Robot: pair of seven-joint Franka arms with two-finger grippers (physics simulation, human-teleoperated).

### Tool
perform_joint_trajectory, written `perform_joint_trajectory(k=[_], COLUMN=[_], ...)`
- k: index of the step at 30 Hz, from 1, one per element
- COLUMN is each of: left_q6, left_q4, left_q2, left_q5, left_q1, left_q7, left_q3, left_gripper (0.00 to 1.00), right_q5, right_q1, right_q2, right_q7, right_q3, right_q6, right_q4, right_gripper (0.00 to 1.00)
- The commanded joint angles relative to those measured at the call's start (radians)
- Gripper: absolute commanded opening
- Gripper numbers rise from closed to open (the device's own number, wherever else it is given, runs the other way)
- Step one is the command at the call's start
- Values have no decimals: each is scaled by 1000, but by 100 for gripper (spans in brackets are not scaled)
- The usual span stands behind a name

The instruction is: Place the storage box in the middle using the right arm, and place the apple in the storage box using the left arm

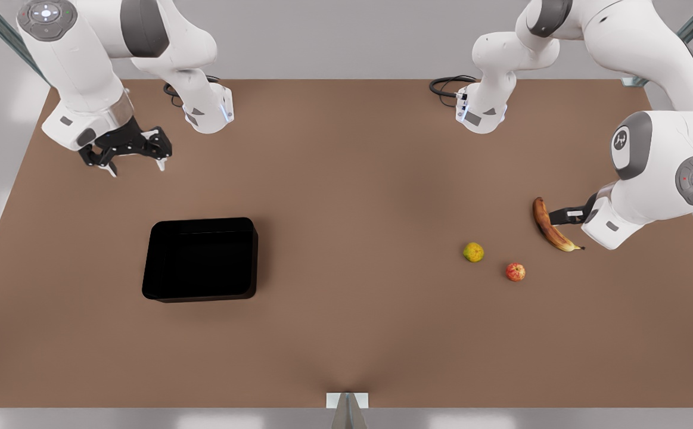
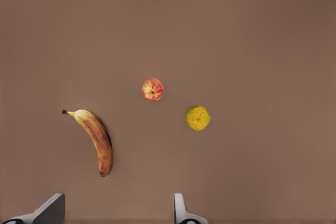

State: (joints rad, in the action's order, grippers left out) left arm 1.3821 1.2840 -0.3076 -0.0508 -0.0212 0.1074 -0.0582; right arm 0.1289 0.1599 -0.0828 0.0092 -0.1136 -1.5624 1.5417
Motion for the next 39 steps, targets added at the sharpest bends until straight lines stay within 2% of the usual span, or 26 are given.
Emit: perform_joint_trajectory(k=[1, 4, 6, 11, 14, 16, 20, 23, 29, 31, 39], left_q6=[0, -5, -20, 173, 248, 310, 520, 623, 611, 715, 841], left_q4=[0, 14, 58, 146, 146, 159, 334, 452, 532, 650, 566], left_q2=[1, -2, 10, -22, -77, -123, -162, -148, -85, -28, -148], left_q5=[0, 0, -3, -49, -78, -80, -86, -77, 26, 28, 19], left_q1=[1, 13, 15, 12, 4, 4, -8, -26, -94, -103, -109], left_q7=[0, 15, 107, 109, 109, 109, 112, 115, 95, 97, 52], left_q3=[0, -8, -77, -101, -101, -100, -94, -94, -94, -94, -75], left_gripper=[100, 100, 100, 100, 100, 100, 100, 100, 100, 100, 100], right_q5=[0, -12, -12, 2, 12, 51, 61, 61, 60, 60, 58], right_q1=[7, 44, 110, 199, 251, 250, 227, 196, 196, 198, 198], right_q2=[0, 40, 89, 244, 262, 265, 281, 324, 443, 486, 614], right_q7=[0, 9, 104, 321, 373, 373, 365, 368, 382, 382, 382], right_q3=[0, -1, -1, -35, -32, -32, -26, -24, -8, 12, 35], right_q6=[1, -24, -125, -229, -369, -381, -461, -535, -622, -677, -723], right_q4=[0, 18, 72, 69, 155, 175, 202, 230, 244, 273, 275], right_gripper=[100, 100, 100, 100, 100, 100, 100, 100, 100, 100, 100])
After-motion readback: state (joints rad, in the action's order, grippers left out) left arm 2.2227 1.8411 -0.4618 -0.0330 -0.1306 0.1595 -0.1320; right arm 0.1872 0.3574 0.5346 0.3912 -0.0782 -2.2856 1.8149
